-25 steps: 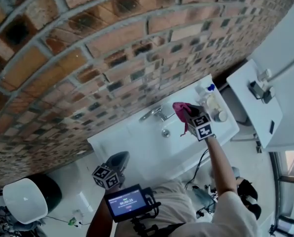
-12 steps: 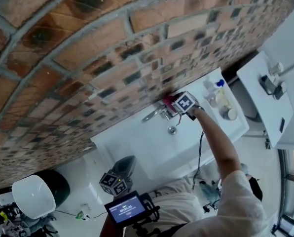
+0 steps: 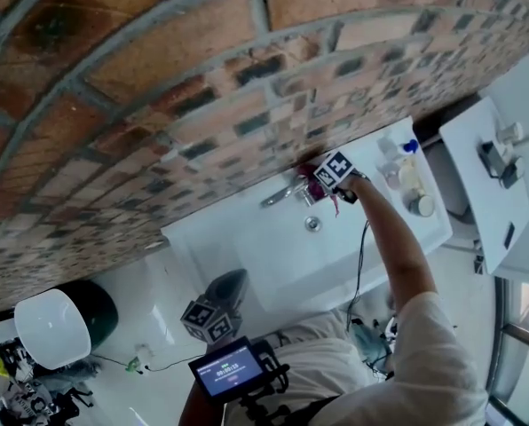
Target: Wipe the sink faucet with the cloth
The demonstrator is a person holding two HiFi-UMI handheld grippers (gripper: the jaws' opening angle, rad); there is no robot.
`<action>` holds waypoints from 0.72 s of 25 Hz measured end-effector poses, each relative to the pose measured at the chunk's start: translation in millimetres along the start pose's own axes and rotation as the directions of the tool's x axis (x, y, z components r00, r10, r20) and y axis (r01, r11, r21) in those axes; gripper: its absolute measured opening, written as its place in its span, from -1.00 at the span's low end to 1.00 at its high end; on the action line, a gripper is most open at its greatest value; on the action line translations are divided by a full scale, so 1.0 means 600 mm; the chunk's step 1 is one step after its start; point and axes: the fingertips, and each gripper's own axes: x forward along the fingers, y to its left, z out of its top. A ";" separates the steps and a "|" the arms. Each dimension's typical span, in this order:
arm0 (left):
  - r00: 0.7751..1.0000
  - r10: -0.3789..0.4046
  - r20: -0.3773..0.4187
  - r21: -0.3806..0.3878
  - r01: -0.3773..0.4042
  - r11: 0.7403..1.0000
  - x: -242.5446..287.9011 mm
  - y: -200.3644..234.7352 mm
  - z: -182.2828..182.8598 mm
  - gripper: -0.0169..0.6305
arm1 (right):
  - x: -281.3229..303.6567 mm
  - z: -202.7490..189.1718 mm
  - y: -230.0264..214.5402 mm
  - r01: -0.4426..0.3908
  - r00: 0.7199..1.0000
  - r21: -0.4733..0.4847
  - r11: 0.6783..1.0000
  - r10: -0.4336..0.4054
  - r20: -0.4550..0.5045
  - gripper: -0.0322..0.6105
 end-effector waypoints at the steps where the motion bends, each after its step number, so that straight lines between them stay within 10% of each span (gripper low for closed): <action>1: 1.000 -0.001 0.000 -0.007 0.001 1.000 0.000 -0.002 -0.003 -0.99 | 0.000 -0.004 0.000 -0.011 1.000 -0.003 1.000 0.011 0.006 -0.75; 10: 1.000 0.011 0.001 -0.023 -0.011 1.000 -0.006 -0.002 -0.020 -0.99 | -0.042 -0.007 0.050 0.014 0.998 -0.372 0.928 -0.034 -0.047 -0.77; 18: 1.000 0.010 0.021 -0.023 -0.010 1.000 -0.013 -0.006 -0.012 -0.99 | -0.102 0.011 0.089 0.078 0.994 -0.451 0.889 -0.038 0.098 -0.77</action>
